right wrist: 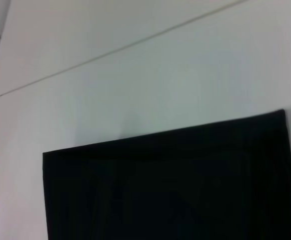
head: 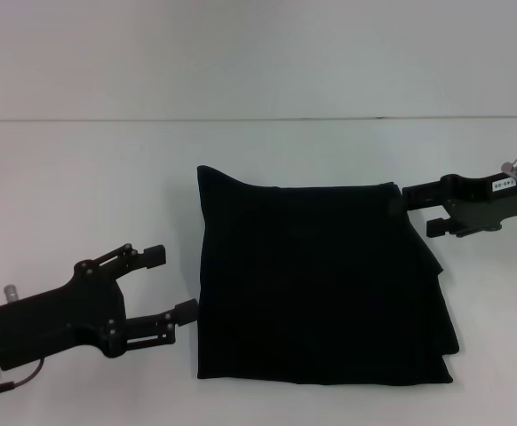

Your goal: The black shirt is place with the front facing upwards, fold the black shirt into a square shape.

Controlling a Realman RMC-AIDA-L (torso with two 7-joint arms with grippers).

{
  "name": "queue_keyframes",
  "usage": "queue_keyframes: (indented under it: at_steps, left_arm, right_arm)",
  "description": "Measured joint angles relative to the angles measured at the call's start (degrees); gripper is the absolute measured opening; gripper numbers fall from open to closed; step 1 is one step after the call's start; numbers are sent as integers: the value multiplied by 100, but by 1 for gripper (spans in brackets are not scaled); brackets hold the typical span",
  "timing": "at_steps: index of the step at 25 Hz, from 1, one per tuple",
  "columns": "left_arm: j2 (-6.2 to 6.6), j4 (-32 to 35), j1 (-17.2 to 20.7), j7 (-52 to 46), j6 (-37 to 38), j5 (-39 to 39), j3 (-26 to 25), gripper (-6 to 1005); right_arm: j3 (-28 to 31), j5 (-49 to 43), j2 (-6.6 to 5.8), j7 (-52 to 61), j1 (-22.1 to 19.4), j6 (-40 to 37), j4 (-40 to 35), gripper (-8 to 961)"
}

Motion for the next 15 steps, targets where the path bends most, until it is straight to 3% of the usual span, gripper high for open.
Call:
queue_keyframes:
  at_steps: [5,15]
  left_arm:
    - [10,11,23,-7,-22,271,-101,937]
    - [-6,18,80,4,-54,285,-112,937]
  right_arm:
    - [-8,-9,-48,197,-8,70,230,882]
    - [50,-48,-115,230,-269,0,476,883]
